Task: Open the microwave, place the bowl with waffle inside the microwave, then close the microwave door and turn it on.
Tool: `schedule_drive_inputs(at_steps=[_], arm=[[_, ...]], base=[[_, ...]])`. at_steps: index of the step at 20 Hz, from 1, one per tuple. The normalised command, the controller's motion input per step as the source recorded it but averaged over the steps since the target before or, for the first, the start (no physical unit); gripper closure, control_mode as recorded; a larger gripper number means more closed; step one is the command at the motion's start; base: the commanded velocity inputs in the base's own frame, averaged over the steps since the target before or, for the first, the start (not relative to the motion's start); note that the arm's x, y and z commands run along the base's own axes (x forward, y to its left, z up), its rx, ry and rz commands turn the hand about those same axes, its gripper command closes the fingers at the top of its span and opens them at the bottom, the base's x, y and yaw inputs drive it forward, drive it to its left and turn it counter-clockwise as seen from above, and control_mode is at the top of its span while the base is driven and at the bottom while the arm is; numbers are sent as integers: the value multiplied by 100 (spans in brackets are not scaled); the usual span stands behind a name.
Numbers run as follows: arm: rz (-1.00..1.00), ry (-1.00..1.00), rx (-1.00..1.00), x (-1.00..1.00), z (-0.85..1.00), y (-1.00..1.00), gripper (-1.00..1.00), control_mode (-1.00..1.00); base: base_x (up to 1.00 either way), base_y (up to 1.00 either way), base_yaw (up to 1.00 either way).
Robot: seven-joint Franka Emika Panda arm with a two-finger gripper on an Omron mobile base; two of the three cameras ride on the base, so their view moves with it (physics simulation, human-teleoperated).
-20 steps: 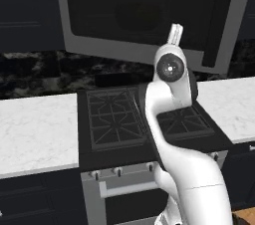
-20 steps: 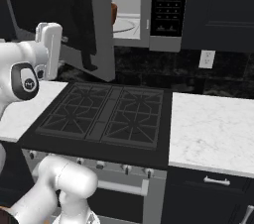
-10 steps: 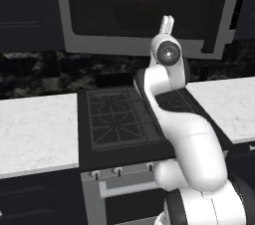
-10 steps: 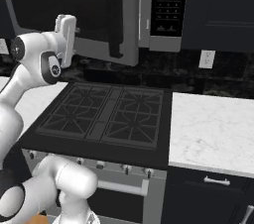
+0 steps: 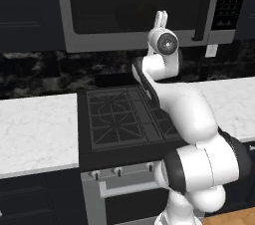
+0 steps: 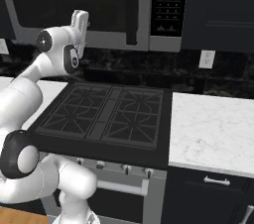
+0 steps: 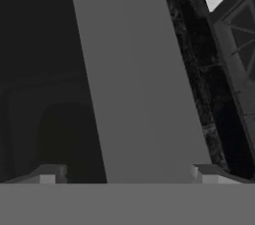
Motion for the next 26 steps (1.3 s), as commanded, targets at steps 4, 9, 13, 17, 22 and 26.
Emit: schedule_drive_inputs(at_steps=[4,9,13,17,22,26], arm=[[7,0,0,78,0,0,-100,-100],[7,0,0,74,0,0,-100,-100],[9,-2,0,-1,0,-13,-100,-100],[8,-6,6,-59,8,-44,-100,-100],[1,-3,8,-51,24,-34,-100,-100],[0,0,2,-53,5,-48,-100,-100]], base=[[0,0,0],[0,0,0],[0,0,0],[0,0,0],[0,0,0],[0,0,0]])
